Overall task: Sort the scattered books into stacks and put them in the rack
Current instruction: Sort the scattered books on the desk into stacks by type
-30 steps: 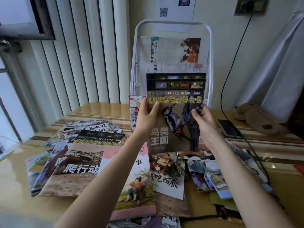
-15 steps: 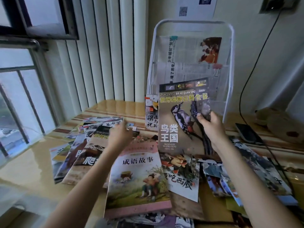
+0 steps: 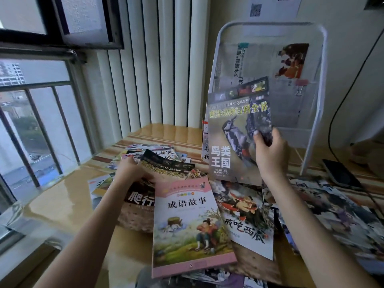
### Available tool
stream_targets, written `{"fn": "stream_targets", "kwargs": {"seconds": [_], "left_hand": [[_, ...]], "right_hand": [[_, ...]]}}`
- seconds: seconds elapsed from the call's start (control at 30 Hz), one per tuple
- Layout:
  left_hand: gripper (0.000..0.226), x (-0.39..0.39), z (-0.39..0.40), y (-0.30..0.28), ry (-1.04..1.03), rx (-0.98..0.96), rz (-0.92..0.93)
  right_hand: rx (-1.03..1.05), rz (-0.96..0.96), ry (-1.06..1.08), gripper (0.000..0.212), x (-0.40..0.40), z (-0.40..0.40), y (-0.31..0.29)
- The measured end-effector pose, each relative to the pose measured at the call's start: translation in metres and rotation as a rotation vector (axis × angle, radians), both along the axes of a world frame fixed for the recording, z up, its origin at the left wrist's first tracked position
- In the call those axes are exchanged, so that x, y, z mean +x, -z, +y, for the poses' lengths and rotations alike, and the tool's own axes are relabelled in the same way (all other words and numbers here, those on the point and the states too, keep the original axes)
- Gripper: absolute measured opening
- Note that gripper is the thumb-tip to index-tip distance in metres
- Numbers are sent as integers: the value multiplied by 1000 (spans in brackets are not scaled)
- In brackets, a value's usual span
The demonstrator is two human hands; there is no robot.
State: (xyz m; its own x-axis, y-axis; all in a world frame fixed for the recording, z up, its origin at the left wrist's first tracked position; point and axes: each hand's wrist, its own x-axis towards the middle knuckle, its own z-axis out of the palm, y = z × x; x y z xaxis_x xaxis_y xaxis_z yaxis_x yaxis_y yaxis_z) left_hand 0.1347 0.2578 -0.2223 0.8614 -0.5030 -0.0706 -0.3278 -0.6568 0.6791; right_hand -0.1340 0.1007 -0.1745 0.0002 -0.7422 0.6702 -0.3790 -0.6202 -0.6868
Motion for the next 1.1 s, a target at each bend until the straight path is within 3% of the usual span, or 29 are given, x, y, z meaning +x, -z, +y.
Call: {"fn": "stream_targets", "kwargs": {"seconds": [0.17, 0.33, 0.47, 0.57, 0.63, 0.77, 0.87, 0.97, 1.1], "left_hand": [[24, -7, -6, -6, 109, -3, -76], [16, -15, -14, -22, 215, -122, -220], [25, -6, -11, -45, 175, -412, -177], [28, -7, -6, -69, 82, -601, -160], [30, -11, -4, -82, 85, -699, -154], [32, -17, 1, -105, 46, -860, -209], [35, -15, 0, -119, 63, -956, 24], [17, -25, -10, -120, 144, -979, 321], [17, -45, -28, -91, 214, -793, 270]], "right_hand": [[-46, -79, -54, 21, -2, 15, -20], [459, -276, -377, 23, 20, 8, -21], [672, -176, -467, 10, 38, 17, 14], [750, -132, -452, 21, 46, 22, 35], [719, -93, -413, 28, 49, 23, 41], [606, 43, -318, 14, 42, 16, 45], [631, 45, -248, 34, 36, 14, 50], [719, -51, -263, 52, 37, 15, 54], [796, -282, -436, 50, 40, 21, 38]]}}
